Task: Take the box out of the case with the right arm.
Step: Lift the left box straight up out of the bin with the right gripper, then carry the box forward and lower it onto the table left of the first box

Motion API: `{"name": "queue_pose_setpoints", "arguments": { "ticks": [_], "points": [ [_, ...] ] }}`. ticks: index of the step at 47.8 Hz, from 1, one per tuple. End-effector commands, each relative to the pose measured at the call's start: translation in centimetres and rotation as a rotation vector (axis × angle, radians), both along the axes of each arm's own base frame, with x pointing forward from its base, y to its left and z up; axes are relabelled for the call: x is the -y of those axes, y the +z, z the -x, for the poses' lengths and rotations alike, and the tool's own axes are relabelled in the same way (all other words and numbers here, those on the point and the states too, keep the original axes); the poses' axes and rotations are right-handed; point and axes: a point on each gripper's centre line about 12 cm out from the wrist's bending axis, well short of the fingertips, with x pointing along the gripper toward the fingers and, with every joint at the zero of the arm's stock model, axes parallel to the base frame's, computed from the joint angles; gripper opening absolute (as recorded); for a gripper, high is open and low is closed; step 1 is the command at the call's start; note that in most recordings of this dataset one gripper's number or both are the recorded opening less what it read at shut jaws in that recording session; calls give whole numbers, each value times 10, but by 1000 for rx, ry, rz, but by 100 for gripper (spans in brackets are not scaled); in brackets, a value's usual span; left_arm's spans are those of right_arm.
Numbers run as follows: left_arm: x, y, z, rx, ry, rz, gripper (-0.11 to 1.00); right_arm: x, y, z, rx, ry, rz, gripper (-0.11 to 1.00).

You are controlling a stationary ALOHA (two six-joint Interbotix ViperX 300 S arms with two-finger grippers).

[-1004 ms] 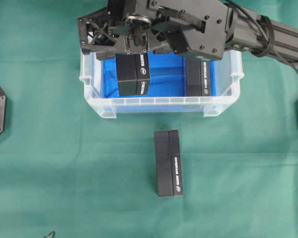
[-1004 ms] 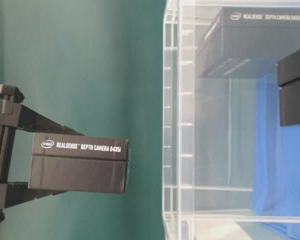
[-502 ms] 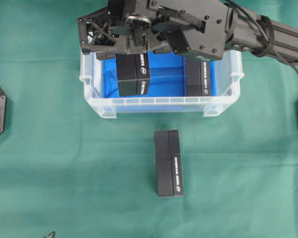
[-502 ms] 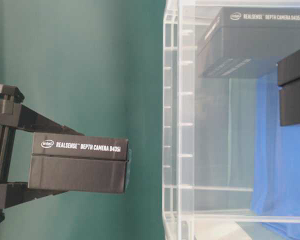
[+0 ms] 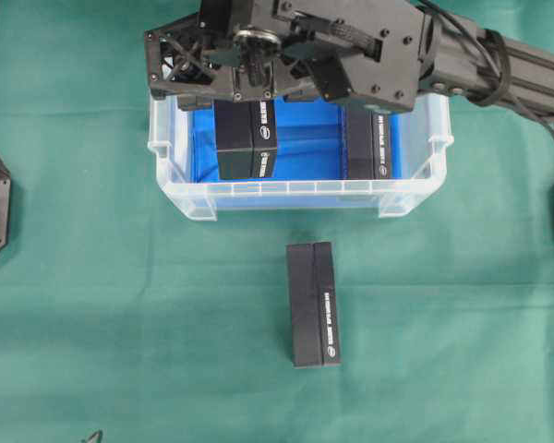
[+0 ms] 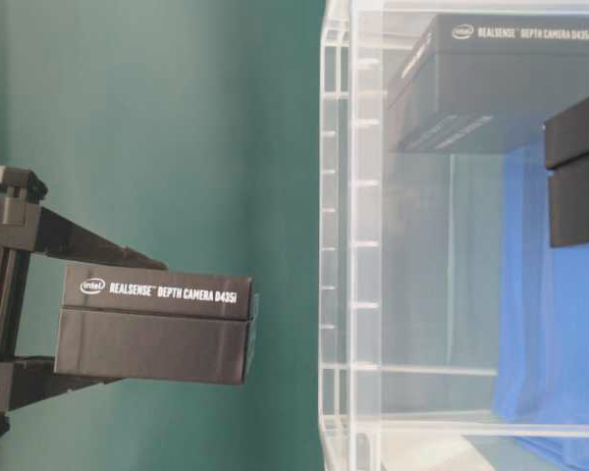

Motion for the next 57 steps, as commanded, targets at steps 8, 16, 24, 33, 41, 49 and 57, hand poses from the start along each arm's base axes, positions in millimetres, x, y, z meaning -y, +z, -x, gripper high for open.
{"name": "queue_pose_setpoints", "arguments": {
  "ticks": [8, 16, 24, 33, 41, 49, 57],
  "points": [
    [1, 10, -2, 32, -4, 1, 0, -14, 42, 19, 98, 8, 7, 67],
    [1, 10, -2, 34, -4, 1, 0, -28, 40, 17, 100, 3, 11, 68],
    [1, 10, -2, 32, -4, 1, 0, -52, 40, 16, 112, 6, 12, 68],
    [1, 10, -2, 32, -3, 2, 0, -81, 37, 14, 120, 13, 17, 67],
    [1, 10, -1, 32, 0, 3, 0, -112, 30, 12, 118, 17, -1, 67],
    [0, 11, 0, 35, 0, 3, 0, -141, 27, 11, 146, 23, -23, 67],
    [0, 11, 0, 35, 0, 3, 0, -162, 26, 11, 171, 26, -40, 68]
  ]
}}
